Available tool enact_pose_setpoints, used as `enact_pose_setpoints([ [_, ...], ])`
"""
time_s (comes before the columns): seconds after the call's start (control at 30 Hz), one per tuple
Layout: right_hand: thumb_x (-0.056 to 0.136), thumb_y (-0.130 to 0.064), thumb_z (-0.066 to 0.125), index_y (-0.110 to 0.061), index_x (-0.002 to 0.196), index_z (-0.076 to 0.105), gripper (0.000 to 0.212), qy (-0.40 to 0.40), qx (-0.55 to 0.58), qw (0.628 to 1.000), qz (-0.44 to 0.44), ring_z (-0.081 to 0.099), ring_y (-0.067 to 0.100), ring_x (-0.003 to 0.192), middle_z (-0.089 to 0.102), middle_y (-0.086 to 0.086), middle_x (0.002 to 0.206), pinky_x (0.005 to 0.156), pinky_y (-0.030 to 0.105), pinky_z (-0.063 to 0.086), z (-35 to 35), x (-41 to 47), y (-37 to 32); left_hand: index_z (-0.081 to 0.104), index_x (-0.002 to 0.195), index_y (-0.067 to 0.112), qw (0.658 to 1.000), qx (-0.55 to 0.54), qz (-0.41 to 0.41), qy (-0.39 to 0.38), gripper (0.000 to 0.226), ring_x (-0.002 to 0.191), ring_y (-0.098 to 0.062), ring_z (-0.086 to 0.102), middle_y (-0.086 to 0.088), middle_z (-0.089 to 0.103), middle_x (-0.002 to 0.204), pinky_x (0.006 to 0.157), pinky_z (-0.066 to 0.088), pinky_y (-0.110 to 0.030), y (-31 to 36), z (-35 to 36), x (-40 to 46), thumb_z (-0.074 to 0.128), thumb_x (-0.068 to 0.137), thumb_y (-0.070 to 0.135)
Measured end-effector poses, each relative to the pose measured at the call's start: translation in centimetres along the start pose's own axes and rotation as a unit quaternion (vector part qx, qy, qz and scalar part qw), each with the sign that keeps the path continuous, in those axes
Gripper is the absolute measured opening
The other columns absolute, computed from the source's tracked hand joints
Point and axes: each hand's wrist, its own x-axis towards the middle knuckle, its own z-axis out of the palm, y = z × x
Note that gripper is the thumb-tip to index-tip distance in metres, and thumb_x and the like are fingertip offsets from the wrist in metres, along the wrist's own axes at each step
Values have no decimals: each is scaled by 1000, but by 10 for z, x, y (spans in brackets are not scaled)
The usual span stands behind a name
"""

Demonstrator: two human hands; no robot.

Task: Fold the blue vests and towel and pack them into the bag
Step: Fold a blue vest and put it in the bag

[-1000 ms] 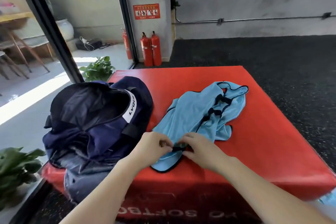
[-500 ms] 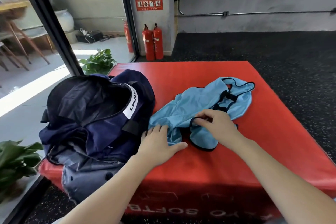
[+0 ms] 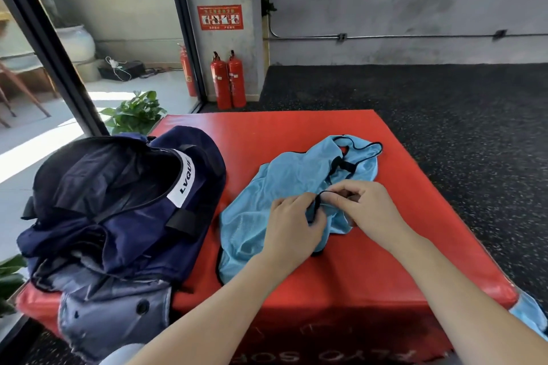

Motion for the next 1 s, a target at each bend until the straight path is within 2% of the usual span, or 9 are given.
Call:
enact_pose_setpoints([
  [0.07, 85, -23, 80, -20, 82, 78, 5, 19, 2, 1000, 3, 46, 12, 45, 60, -9, 53, 47, 24, 37, -8, -2, 1, 54, 76, 23, 999, -13, 4, 31, 12, 59, -11, 49, 14, 49, 61, 77, 49, -39, 5, 4, 0, 54, 87, 28],
  [0.2, 87, -24, 79, -22, 79, 76, 8, 25, -2, 1000, -4, 50, 17, 45, 59, -7, 52, 48, 24, 40, -18, -5, 3, 65, 92, 21, 997, -46, 4, 54, 18, 67, -11, 58, 12, 62, 69, 75, 49, -34, 8, 7, -1, 57, 89, 36],
  [0.27, 88, -29, 77, -25, 82, 76, 7, 11, -13, 1000, -6, 51, 20, 44, 61, 2, 54, 49, 26, 40, -20, -7, 3, 64, 97, 23, 998, -50, 5, 38, 21, 73, -11, 60, 11, 64, 76, 74, 49, -32, 9, 7, -2, 59, 90, 43],
  [0.37, 88, -33, 77, -27, 83, 76, 7, -5, -30, 1000, -7, 52, 21, 43, 65, 12, 59, 51, 30, 42, -22, -8, 4, 65, 100, 25, 998, -25, 25, 51, 15, 80, -5, 60, 15, 66, 83, 81, 47, -29, 11, 10, -3, 63, 88, 34],
  [0.57, 89, -28, 76, -19, 84, 74, 10, 3, -21, 1000, -11, 53, 17, 43, 68, -1, 65, 50, 25, 43, -24, -8, 2, 67, 102, 25, 999, 9, 2, 47, 17, 90, -2, 62, 16, 70, 95, 90, 46, -30, 8, 9, 1, 63, 87, 18],
  [0.7, 89, -28, 76, -23, 83, 72, 9, -8, -37, 999, -8, 57, 21, 44, 70, -2, 69, 51, 28, 46, -21, -8, 2, 66, 111, 22, 994, -108, -26, 23, 22, 96, 2, 61, 17, 69, 100, 86, 47, -17, 15, 5, -1, 58, 95, 7],
  [0.83, 84, -30, 81, -30, 87, 71, 10, -2, -37, 999, 2, 62, 28, 48, 73, 5, 77, 53, 35, 50, -18, -6, 5, 60, 120, 24, 986, -159, -44, -3, 25, 76, -6, 60, 12, 66, 92, 71, 44, -13, 21, 2, -2, 53, 101, 10],
  [0.9, 86, -25, 79, -29, 97, 72, 14, 4, -17, 1000, 6, 56, 22, 46, 73, -4, 86, 50, 30, 47, -18, -5, 4, 60, 120, 22, 983, -179, -44, -16, 23, 82, -4, 62, 10, 67, 92, 74, 44, -11, 20, 1, -1, 55, 101, 11],
  [1.0, 89, -25, 76, -33, 102, 75, 15, -7, -25, 1000, 10, 58, 21, 56, 73, -9, 89, 57, 27, 48, -16, -3, 5, 63, 115, 21, 979, -194, -57, -25, 17, 90, 1, 64, 13, 69, 95, 79, 46, -10, 19, -2, 0, 60, 99, 13],
])
